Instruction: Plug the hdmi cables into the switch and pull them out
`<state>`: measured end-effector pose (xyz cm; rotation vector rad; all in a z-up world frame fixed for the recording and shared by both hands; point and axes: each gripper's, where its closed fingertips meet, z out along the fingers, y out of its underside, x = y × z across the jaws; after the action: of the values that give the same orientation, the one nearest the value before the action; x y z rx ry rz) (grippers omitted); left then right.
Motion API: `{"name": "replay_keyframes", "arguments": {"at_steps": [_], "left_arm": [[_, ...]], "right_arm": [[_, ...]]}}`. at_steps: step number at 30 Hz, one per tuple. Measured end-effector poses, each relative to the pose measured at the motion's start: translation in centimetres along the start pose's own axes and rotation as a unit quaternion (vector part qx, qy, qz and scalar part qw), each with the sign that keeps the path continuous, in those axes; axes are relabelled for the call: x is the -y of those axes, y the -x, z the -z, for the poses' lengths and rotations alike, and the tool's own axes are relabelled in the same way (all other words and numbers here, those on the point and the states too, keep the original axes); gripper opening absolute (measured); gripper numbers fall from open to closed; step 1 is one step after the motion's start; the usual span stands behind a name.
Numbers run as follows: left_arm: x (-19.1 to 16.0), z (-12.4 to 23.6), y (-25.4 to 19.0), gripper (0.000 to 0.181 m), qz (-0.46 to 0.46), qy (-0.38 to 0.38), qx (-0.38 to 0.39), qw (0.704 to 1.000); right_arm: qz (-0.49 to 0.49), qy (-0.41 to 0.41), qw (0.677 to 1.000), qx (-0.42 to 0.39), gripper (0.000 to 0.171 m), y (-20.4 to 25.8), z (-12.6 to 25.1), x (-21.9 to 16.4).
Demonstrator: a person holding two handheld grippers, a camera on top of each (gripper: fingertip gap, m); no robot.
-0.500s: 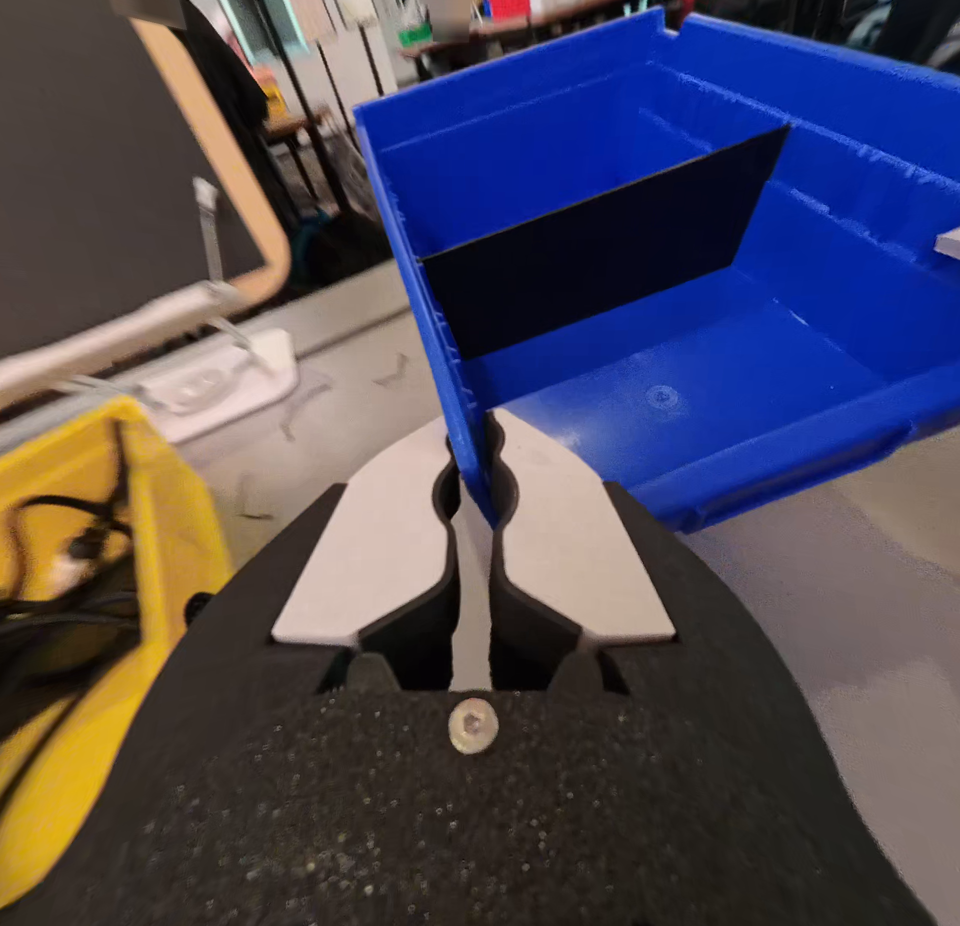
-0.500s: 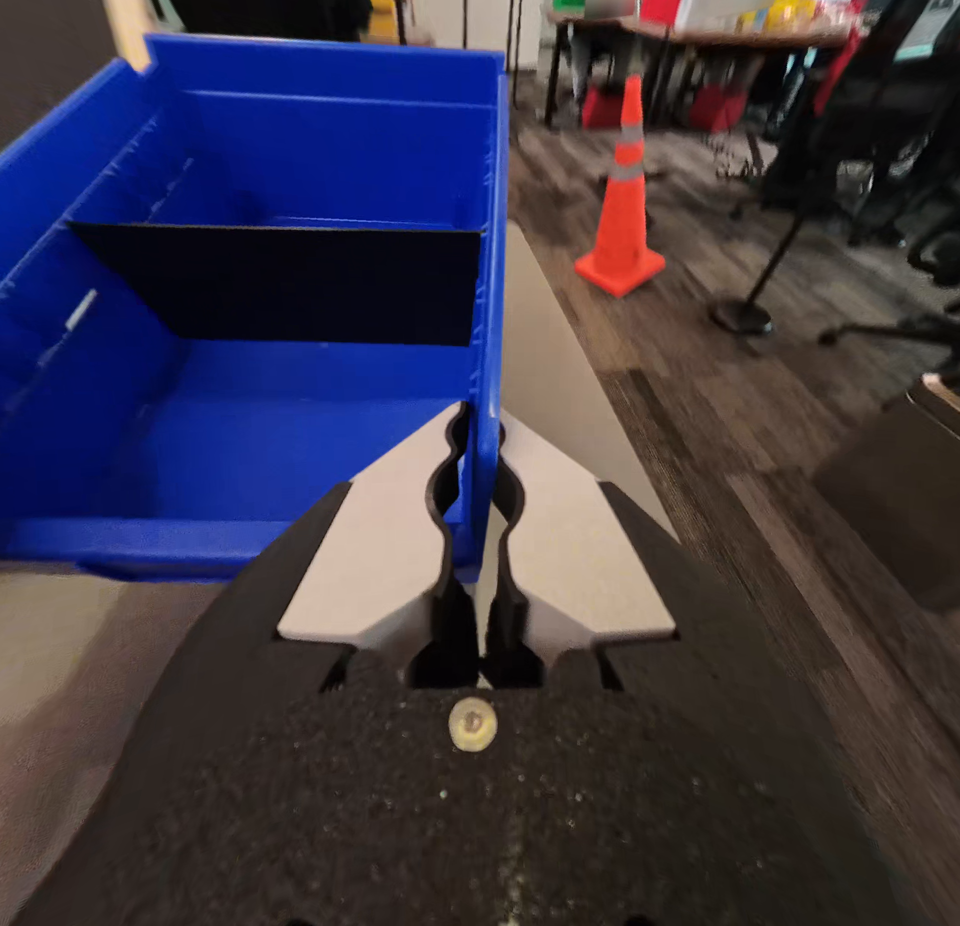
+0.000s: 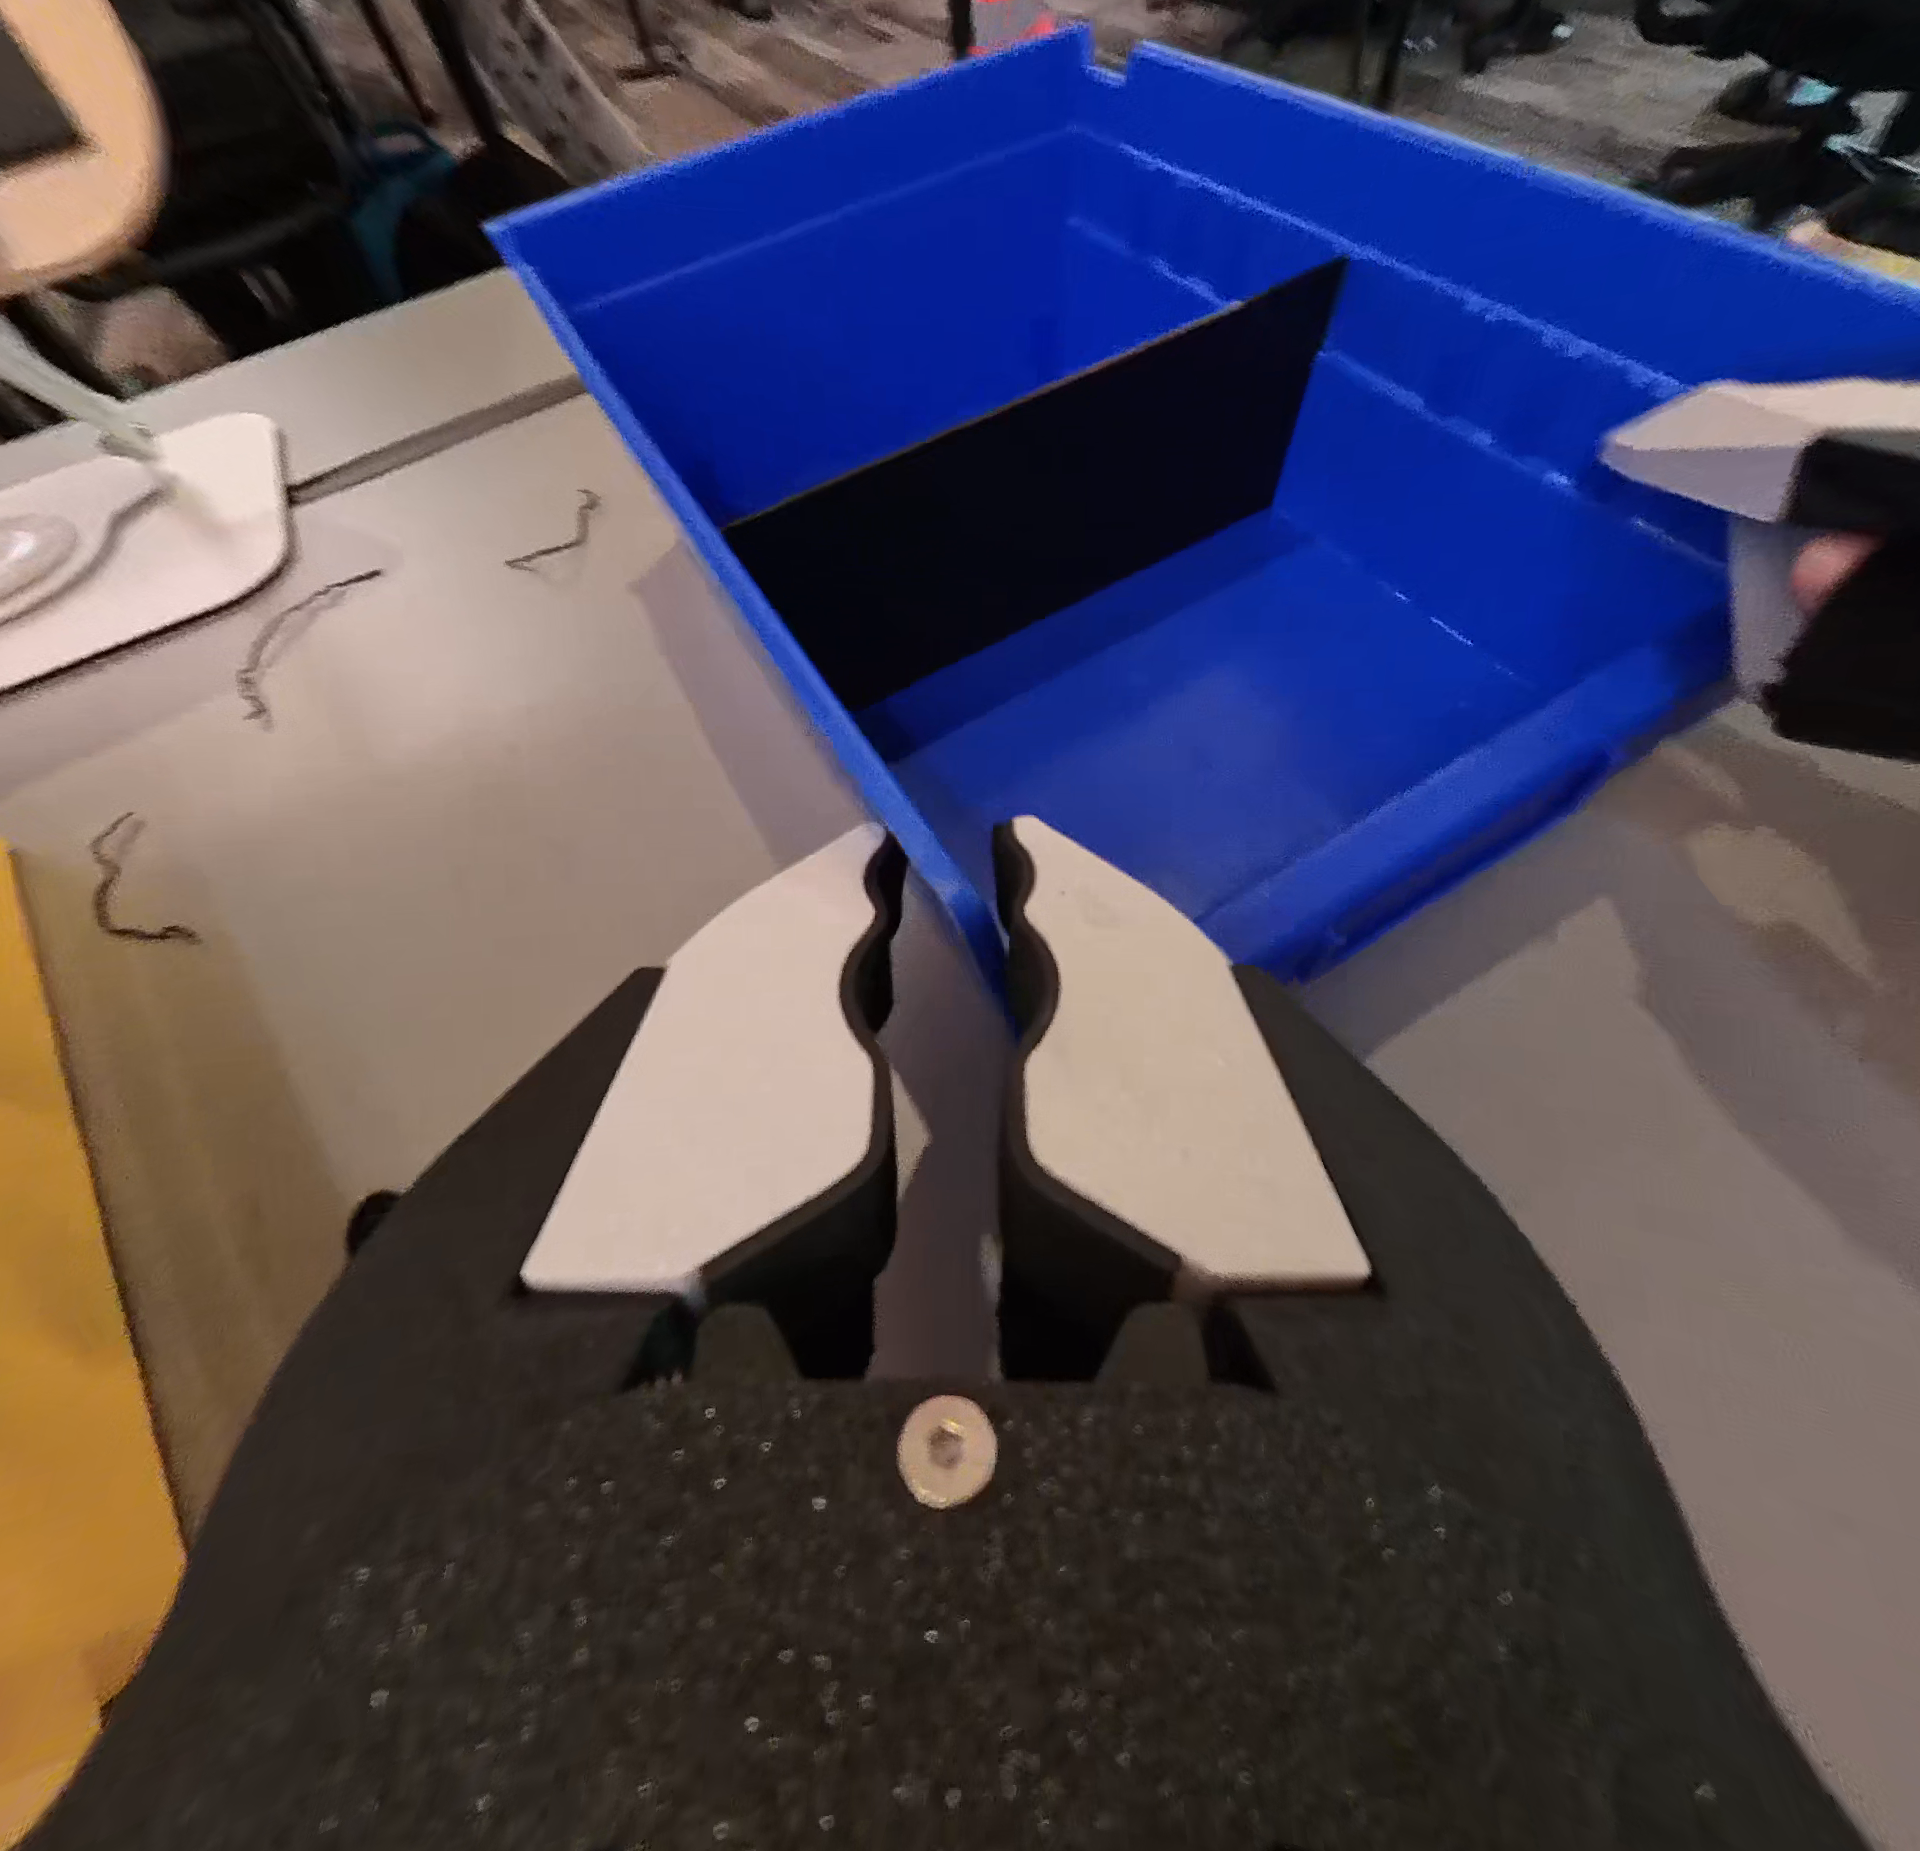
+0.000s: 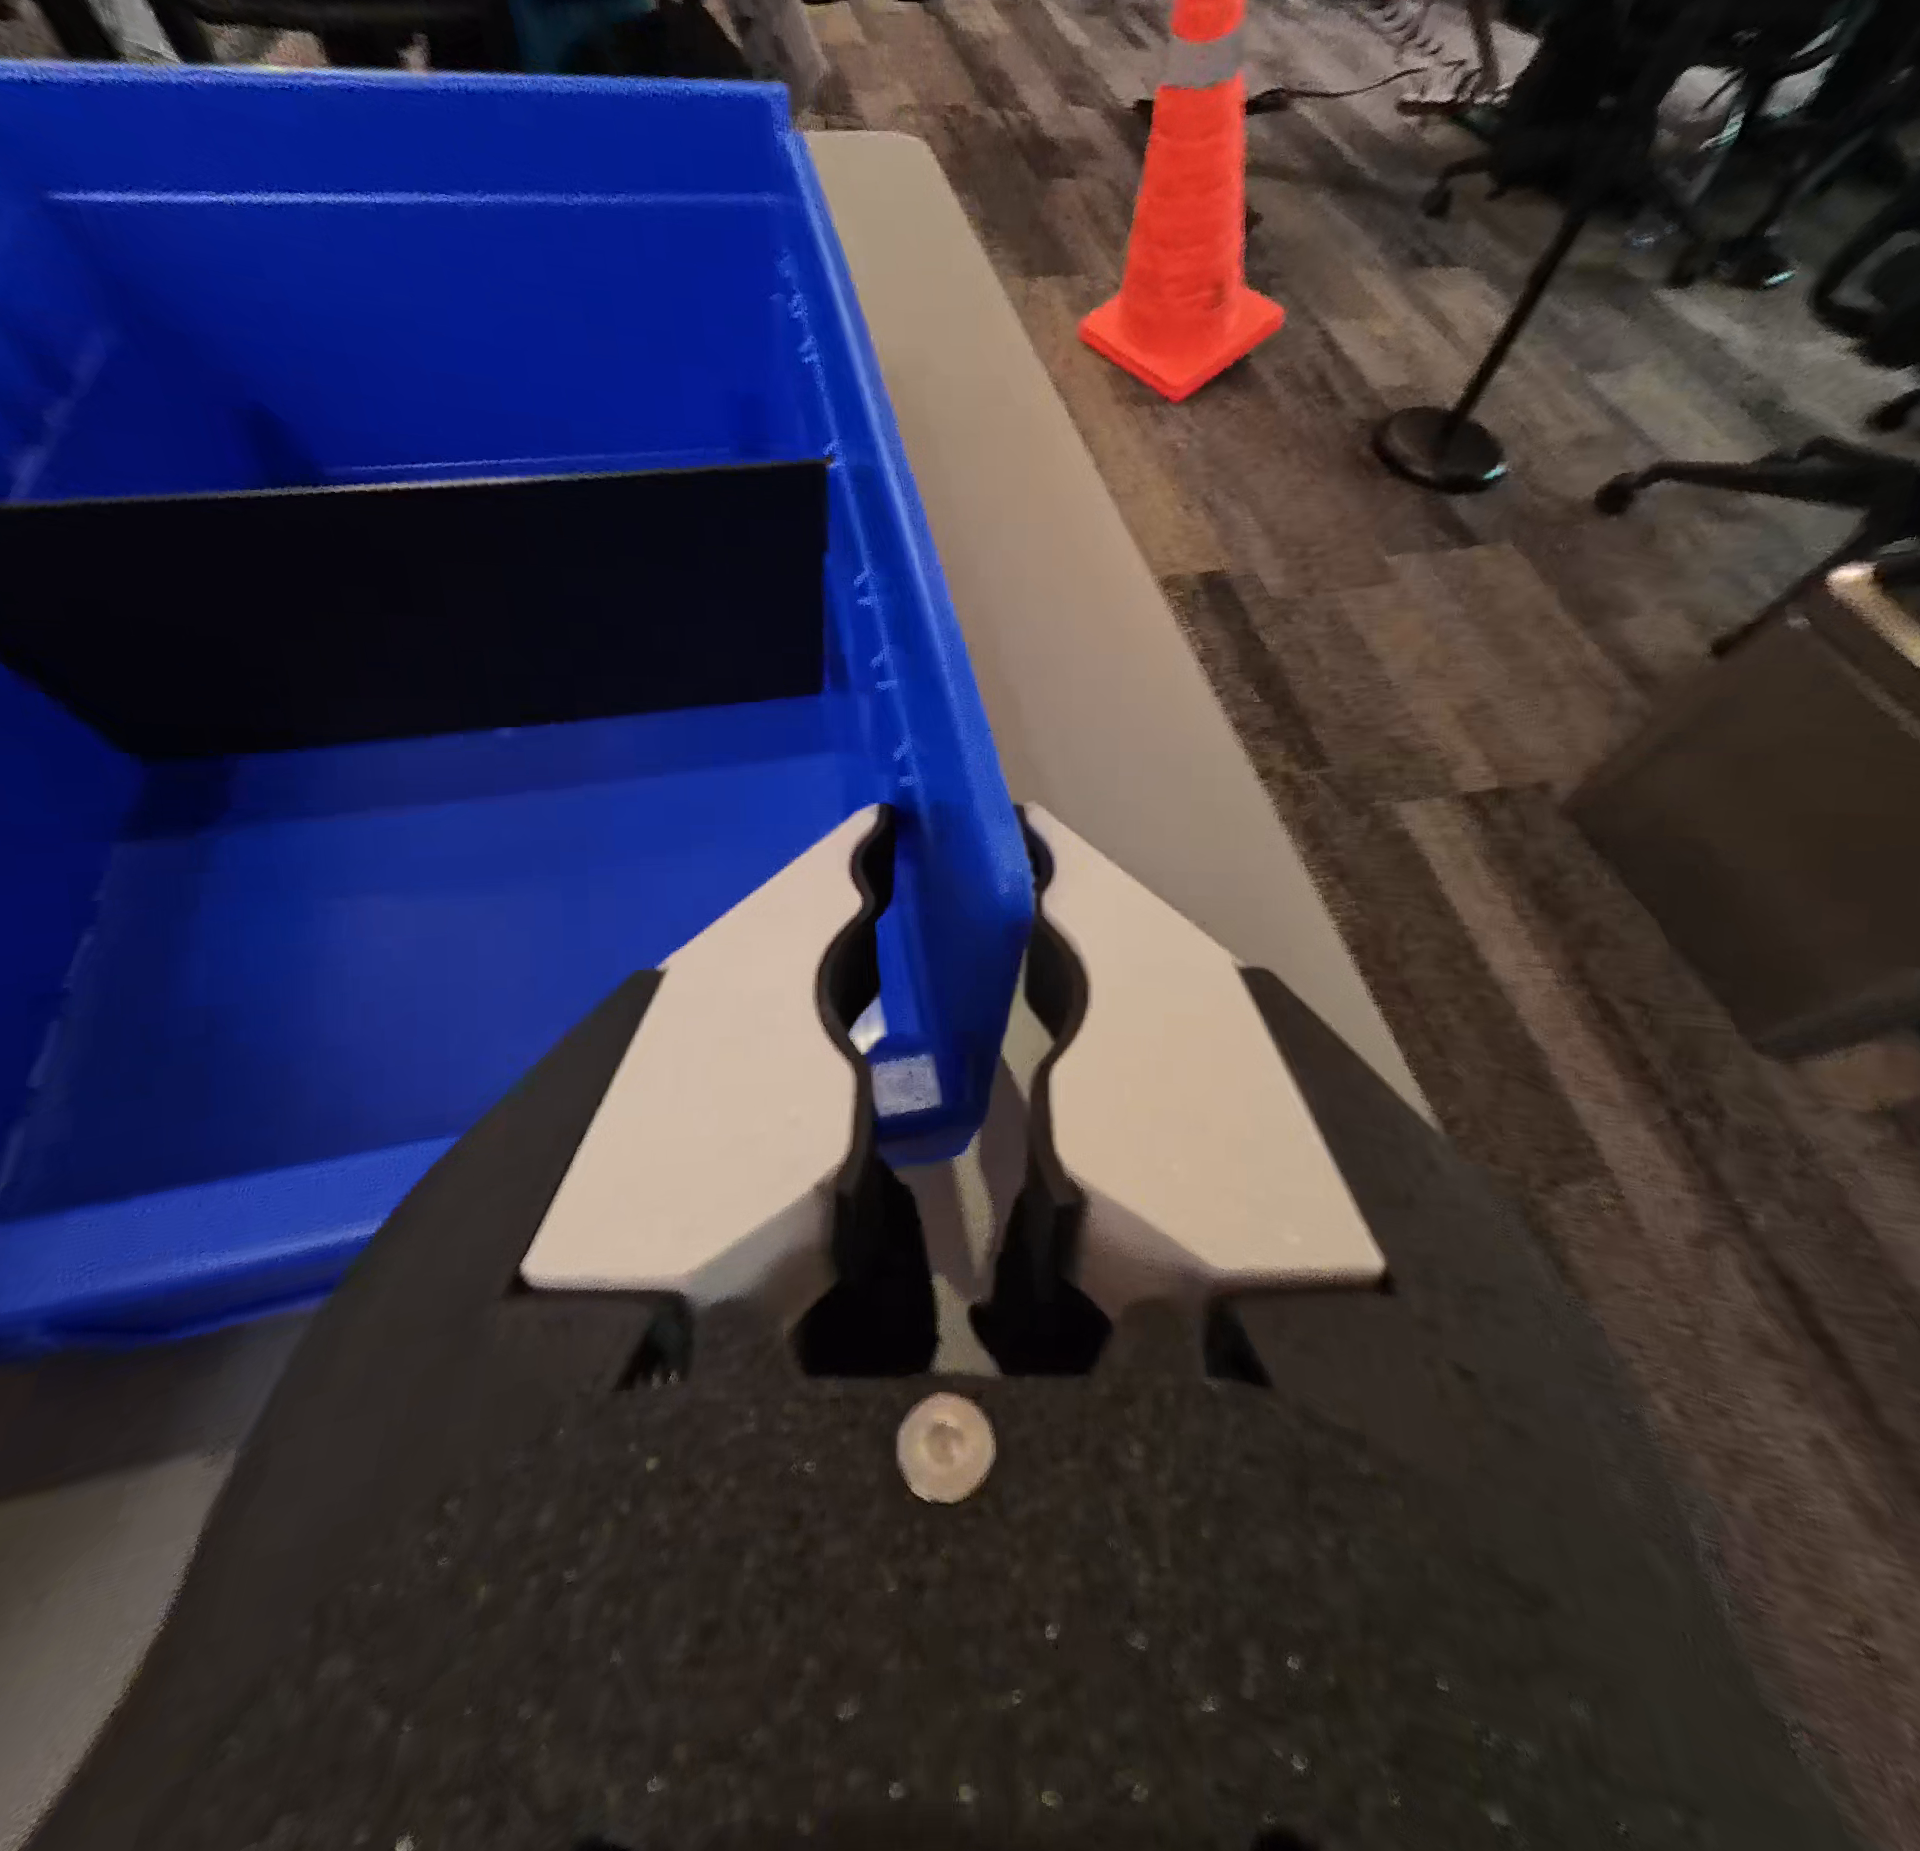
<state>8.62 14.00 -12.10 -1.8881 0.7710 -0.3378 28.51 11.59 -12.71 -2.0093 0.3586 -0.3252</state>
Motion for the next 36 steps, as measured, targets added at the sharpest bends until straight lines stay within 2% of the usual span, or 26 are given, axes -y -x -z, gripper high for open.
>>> {"name": "replay_keyframes", "arguments": {"at_steps": [2,4,8,10,13,15,17,18,20,22,24,26,27,28,29,36], "left_arm": [[-0.1,1.3,-0.6,0.027,0.003,0.007,-0.041,0.999],[0.1,4.0,-0.3,0.031,0.014,-0.023,-0.081,0.996],[-1.1,10.9,4.3,0.04,0.011,-0.06,-0.094,0.994],[-2.0,14.5,8.6,0.043,-0.003,-0.079,-0.065,0.995],[-2.9,19.8,18.0,0.044,-0.011,-0.113,0.047,0.992],[-4.1,22.7,24.3,0.044,0.02,-0.125,0.131,0.983],[-6.2,24.3,28.8,0.045,0.053,-0.115,0.201,0.971],[-7.3,24.4,29.8,0.047,0.063,-0.111,0.214,0.969],[-9.6,23.3,29.8,0.048,0.078,-0.088,0.2,0.973],[-11.2,21.5,29.1,0.05,0.087,-0.052,0.175,0.979],[-12.3,20.1,30.1,0.047,0.099,-0.023,0.189,0.977],[-12.8,18.8,31.0,0.041,0.114,-0.005,0.191,0.975],[-13.0,18.3,31.1,0.03,0.117,0.005,0.182,0.976],[-13.1,17.9,30.9,0.02,0.123,0.007,0.166,0.978],[-13.1,17.9,31.2,0.01,0.136,0.005,0.167,0.977],[-13.5,18.7,32.8,0.005,0.136,0.019,0.179,0.974]], "right_arm": [[0.012,-0.024,0.999,-0.023,0.026,-0.7,0.2,1.1],[0.008,-0.047,0.998,-0.028,0.028,-1.0,1.0,2.6],[-0.004,-0.11,0.994,-0.003,0.031,1.1,4.2,7.0],[0.014,-0.135,0.99,0.037,0.035,5.1,6.0,9.4],[0.064,-0.175,0.974,0.125,0.038,14.4,9.3,11.9],[0.082,-0.186,0.957,0.206,0.039,21.6,11.7,11.7],[0.088,-0.173,0.94,0.28,0.044,28.4,13.4,9.8],[0.096,-0.153,0.935,0.307,0.049,31.2,13.8,8.3],[0.106,-0.115,0.939,0.307,0.048,34.6,13.5,5.5],[0.116,-0.104,0.948,0.279,0.047,36.0,12.8,3.6],[0.119,-0.08,0.956,0.255,0.046,36.6,11.6,1.5],[0.093,-0.048,0.954,0.281,0.046,38.3,10.8,-0.6],[0.083,-0.031,0.954,0.285,0.039,38.8,10.3,-1.6],[0.079,-0.019,0.96,0.269,0.021,38.7,9.5,-2.4],[0.08,-0.015,0.964,0.253,0.005,38.5,8.9,-2.8],[0.065,-0.025,0.967,0.245,0.003,39.5,10.3,-2.7]]}}
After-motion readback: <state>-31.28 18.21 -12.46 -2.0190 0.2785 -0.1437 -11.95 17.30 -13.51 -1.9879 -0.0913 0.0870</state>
